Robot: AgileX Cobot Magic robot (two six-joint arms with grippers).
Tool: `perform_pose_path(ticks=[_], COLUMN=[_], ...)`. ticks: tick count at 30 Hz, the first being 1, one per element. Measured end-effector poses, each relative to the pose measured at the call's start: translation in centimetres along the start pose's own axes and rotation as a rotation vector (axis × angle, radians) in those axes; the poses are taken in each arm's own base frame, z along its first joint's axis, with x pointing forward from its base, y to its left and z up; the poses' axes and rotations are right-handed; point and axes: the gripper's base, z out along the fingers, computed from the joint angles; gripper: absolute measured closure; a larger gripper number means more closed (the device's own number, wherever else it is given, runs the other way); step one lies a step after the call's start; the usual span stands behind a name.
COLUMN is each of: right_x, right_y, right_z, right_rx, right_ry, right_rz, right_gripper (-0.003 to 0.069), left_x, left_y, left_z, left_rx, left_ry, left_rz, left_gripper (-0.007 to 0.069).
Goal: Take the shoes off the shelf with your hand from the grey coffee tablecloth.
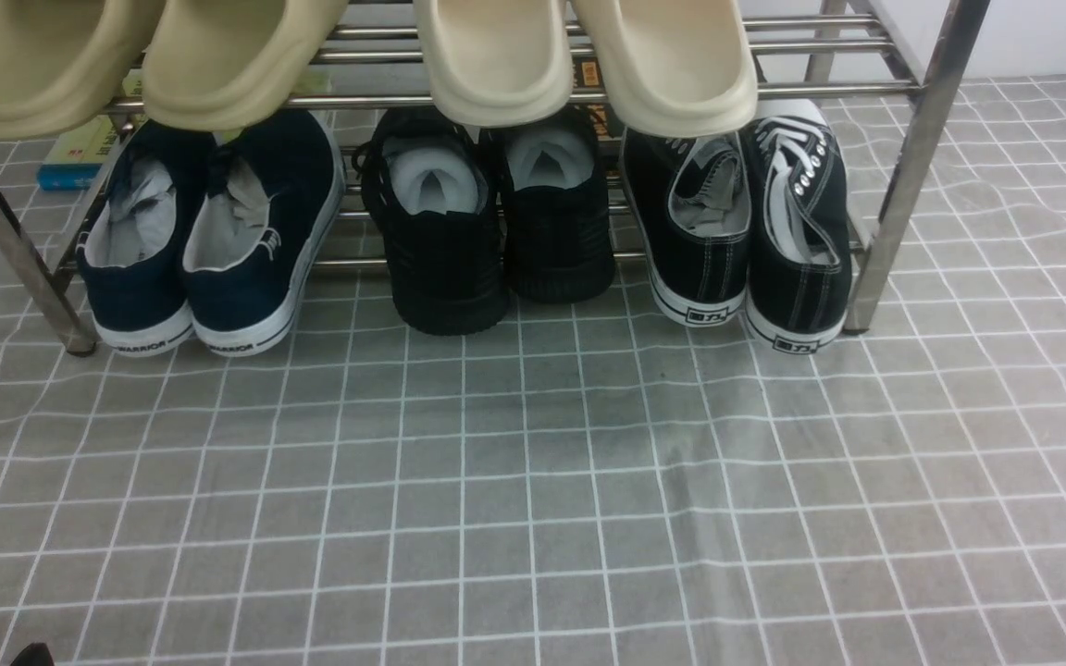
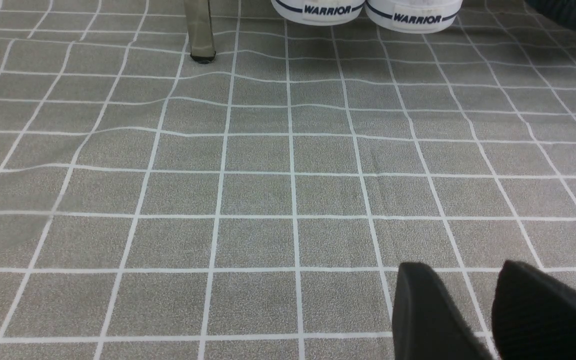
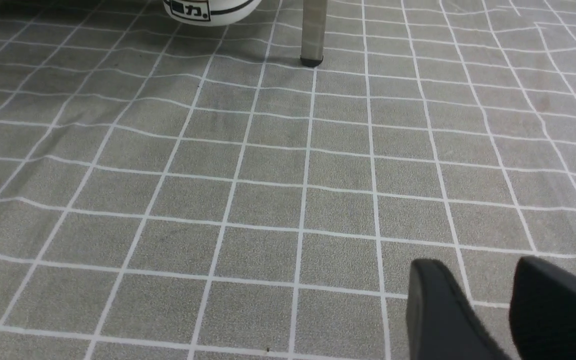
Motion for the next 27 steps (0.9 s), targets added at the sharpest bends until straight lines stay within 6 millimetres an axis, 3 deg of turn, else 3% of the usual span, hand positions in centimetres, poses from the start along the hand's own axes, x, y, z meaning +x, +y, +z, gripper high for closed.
perform_pose_path(ticks=[7, 12, 17, 22, 26, 27], right_x=[-1.1, -1.6, -2.3, -3.6, -8.6, -8.9], right_y=[0.8, 0.9, 0.5, 0.4, 0.5, 0.5], right_z=[0.0, -0.1, -0.2, -0.8, -2.8, -2.9], right_rx=[-0.137, -0.176, -0.187, -0.19, -0.187, -0.185], right_ry=[-0.105, -0.149, -0.226, -0.296, -0.415, -0.416], right_rz=[0.68, 0.861, 0.954, 0.89, 0.645, 0.626], right_gripper=[0.042, 0.042, 0.042, 0.0431, 0.0539, 0.0546], left_x=[0.0, 0.0, 0.0, 0.0, 0.0, 0.0], left_y=[0.0, 0.0, 0.0, 0.0, 0.0, 0.0], left_z=[0.0, 0.0, 0.0, 0.0, 0.0, 0.0], left_rx=[0.0, 0.0, 0.0, 0.0, 0.0, 0.0], left_ry=[0.0, 0.0, 0.0, 0.0, 0.0, 0.0], left_rz=[0.001, 0.001, 0.001, 0.001, 0.001, 0.001], left_gripper=[0.0385, 0.0385, 0.0385, 0.0385, 0.0385, 0.0385])
